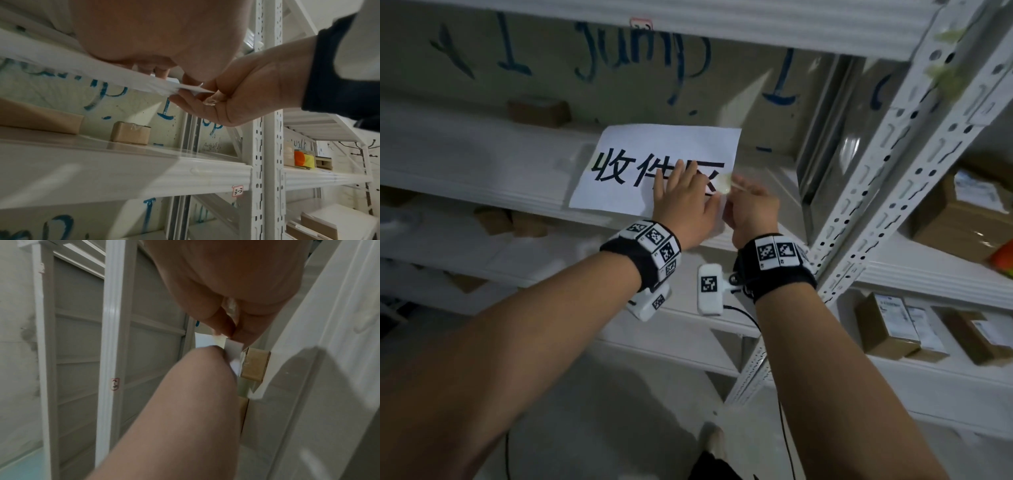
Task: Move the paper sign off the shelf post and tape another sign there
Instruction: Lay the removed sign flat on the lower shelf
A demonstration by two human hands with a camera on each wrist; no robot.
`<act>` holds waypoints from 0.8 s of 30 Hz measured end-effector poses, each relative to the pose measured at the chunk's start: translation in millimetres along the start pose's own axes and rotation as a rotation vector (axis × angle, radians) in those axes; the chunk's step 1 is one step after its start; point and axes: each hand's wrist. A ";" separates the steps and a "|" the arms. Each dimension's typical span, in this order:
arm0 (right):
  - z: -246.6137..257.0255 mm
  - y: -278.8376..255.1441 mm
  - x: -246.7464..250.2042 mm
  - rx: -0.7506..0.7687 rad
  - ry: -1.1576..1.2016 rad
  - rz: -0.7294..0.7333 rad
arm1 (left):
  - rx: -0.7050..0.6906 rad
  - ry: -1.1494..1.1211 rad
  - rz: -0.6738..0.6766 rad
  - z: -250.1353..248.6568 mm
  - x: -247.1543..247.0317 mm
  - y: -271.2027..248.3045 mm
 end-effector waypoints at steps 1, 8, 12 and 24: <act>-1.0 10.6 -2.6 0.000 0.000 0.001 | -0.001 0.003 0.013 2.0 -4.1 8.4; -29.9 92.7 -11.1 -0.046 -0.161 -0.004 | 0.033 -0.008 0.076 10.3 -46.5 56.7; -50.3 137.2 -3.8 -0.017 -0.320 -0.077 | 0.054 0.013 0.172 9.8 -75.2 72.4; -26.7 131.5 12.4 0.166 -0.901 -0.203 | -0.056 0.131 0.124 9.9 -95.1 77.0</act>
Point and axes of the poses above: each hand's wrist, its own y-axis towards the middle knuckle, its own x-axis out of the back of the hand, z = x × y, and after that the axes turned 5 degrees about -y, right-handed
